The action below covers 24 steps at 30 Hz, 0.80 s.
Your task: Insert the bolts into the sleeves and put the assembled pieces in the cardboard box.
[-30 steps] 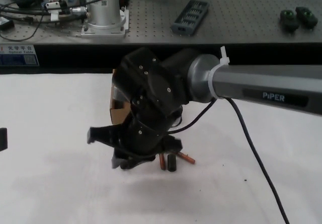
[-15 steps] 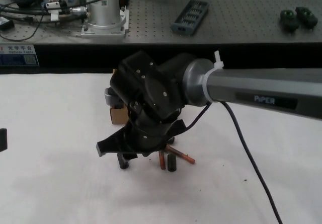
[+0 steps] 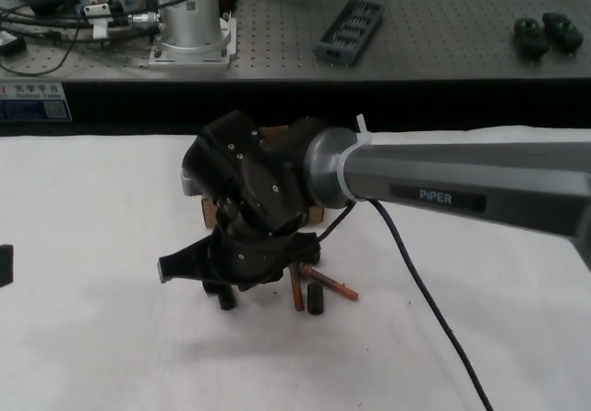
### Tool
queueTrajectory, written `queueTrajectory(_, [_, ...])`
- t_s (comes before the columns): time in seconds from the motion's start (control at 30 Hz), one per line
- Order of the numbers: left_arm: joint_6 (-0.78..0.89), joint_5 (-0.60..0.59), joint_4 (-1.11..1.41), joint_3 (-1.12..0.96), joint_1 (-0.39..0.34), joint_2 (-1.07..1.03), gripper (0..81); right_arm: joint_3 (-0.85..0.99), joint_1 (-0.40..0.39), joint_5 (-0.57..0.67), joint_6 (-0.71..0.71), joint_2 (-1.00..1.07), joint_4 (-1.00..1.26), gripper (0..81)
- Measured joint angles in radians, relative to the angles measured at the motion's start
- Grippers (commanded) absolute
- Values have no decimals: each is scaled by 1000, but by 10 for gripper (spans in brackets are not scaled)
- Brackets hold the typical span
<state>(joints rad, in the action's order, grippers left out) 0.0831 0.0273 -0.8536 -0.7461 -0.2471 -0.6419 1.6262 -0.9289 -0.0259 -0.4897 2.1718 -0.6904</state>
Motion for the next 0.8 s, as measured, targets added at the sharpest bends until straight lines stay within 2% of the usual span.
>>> queueTrajectory(0.43, [0, -9, -12, 0, 0, 0, 6, 16, -16, -31, -33, 44, -1, 323])
queueTrajectory(0.8, [105, -137, 152, 5, 1, 0, 6, 18, -15, -53, -54, 46, -1, 140])
